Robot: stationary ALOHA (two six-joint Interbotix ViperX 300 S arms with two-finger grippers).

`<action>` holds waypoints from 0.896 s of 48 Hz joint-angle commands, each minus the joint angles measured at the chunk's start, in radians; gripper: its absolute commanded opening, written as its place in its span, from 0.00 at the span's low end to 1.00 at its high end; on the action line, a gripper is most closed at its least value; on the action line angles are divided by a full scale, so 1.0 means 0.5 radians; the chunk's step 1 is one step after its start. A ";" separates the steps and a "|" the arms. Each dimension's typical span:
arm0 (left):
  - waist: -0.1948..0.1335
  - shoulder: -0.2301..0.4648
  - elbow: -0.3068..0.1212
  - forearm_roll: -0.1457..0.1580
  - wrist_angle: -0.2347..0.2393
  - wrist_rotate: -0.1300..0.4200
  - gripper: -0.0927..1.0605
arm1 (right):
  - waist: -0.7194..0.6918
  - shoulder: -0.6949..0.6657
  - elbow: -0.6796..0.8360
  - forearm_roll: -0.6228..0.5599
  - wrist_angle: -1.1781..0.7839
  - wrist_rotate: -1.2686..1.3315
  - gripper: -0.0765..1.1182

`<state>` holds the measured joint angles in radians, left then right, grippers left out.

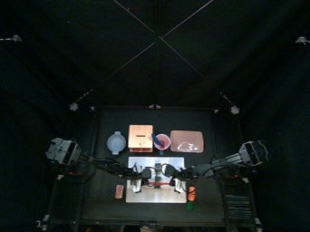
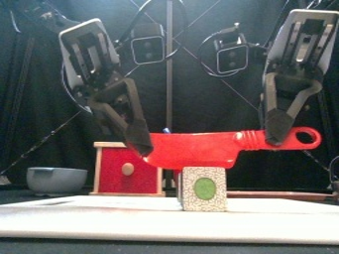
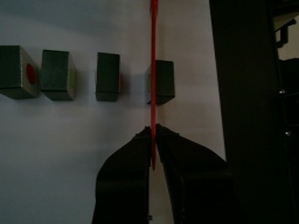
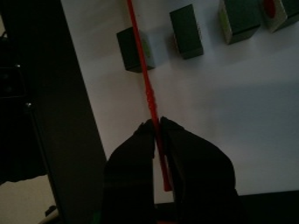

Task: Place sushi on board then cut the sushi with the knife then place the pieces on the plate
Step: Cut the sushi into 4 pieces

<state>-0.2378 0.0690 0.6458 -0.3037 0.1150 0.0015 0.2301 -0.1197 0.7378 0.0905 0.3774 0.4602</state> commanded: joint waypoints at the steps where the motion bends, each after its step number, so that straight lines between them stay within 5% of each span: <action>1: -0.012 -0.129 0.003 0.021 0.009 0.006 0.58 | -0.021 -0.150 0.006 -0.015 0.052 0.009 0.33; 18: 0.089 -0.328 0.120 0.209 -0.021 0.003 0.62 | -0.052 -0.611 0.150 0.012 0.328 0.015 0.33; 27: 0.172 -0.337 0.160 0.273 -0.098 0.009 0.62 | -0.055 -0.914 0.356 0.252 0.423 0.018 0.33; 43: 0.255 -0.319 0.199 0.414 -0.414 0.009 0.62 | -0.181 -1.212 0.632 0.494 0.709 0.018 0.34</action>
<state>-0.1166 -0.0844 0.7517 -0.1104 -0.0614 0.0046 0.1534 -0.7072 1.0523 0.3283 0.6980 0.4709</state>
